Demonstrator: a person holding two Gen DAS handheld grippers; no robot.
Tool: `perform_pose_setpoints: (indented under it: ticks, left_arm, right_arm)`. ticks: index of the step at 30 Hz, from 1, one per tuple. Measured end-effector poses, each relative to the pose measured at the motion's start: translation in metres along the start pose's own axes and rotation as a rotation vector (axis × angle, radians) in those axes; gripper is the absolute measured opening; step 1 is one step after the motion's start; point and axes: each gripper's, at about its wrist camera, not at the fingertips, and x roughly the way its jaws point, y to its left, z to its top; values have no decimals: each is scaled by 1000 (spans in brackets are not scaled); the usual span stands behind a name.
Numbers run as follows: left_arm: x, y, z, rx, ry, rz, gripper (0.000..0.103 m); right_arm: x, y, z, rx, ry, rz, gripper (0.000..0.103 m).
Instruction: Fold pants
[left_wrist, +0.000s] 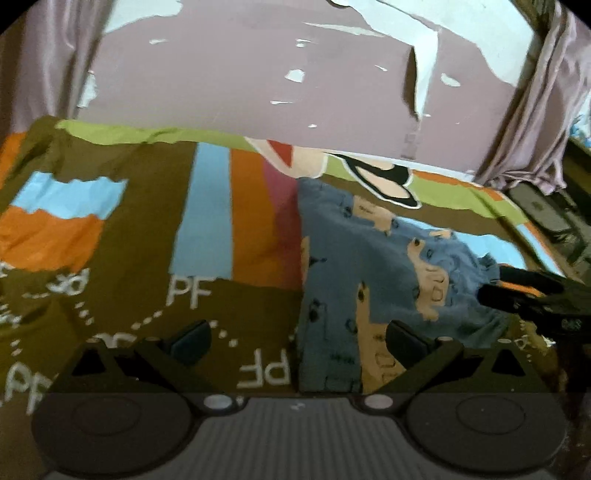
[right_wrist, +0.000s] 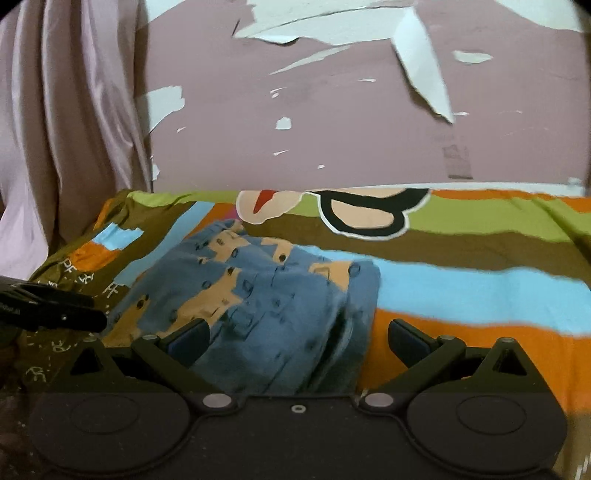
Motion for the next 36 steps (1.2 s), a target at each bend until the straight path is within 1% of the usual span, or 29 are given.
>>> perform_pose_setpoints:
  ticks: [1, 4, 6, 10, 12, 17, 21, 26, 28, 30, 31, 33, 35, 36]
  left_arm:
    - [4, 1, 1, 7, 2, -5, 103]
    - [12, 2, 4, 46, 2, 16, 103]
    - [14, 1, 4, 59, 5, 9, 103]
    - [18, -4, 3, 84, 15, -30, 103]
    - [19, -6, 1, 94, 23, -40, 103]
    - [21, -12, -1, 119, 27, -32, 102]
    - [22, -16, -1, 144, 36, -13, 102]
    - [21, -19, 0, 140, 47, -23, 95]
    - [19, -19, 1, 125, 54, -45, 95]
    - [18, -16, 0, 96, 58, -93, 94]
    - [19, -14, 0, 79, 61, -109, 92]
    - [21, -12, 2, 56, 73, -115, 87]
    - [23, -11, 4, 38, 88, -105, 78]
    - [24, -11, 6, 33, 96, -96, 76]
  right_arm:
    - [5, -5, 5, -10, 9, 14, 102]
    - [24, -22, 19, -28, 58, 56, 102]
    - [37, -32, 25, -31, 89, 63, 102]
    - [54, -49, 30, 57, 128, 106, 102]
    - [57, -49, 30, 68, 141, 121, 102]
    - [60, -33, 28, 5, 167, 69, 96]
    - [60, -30, 27, 19, 178, 42, 93]
    - [56, -32, 30, 60, 185, 70, 83]
    - [54, -34, 31, 90, 188, 93, 83]
    - [52, -36, 31, 132, 182, 121, 83]
    - [52, -37, 31, 152, 180, 124, 83]
    - [53, -40, 31, 194, 178, 117, 81]
    - [54, -41, 31, 222, 172, 93, 71]
    - [54, -40, 32, 230, 172, 78, 69]
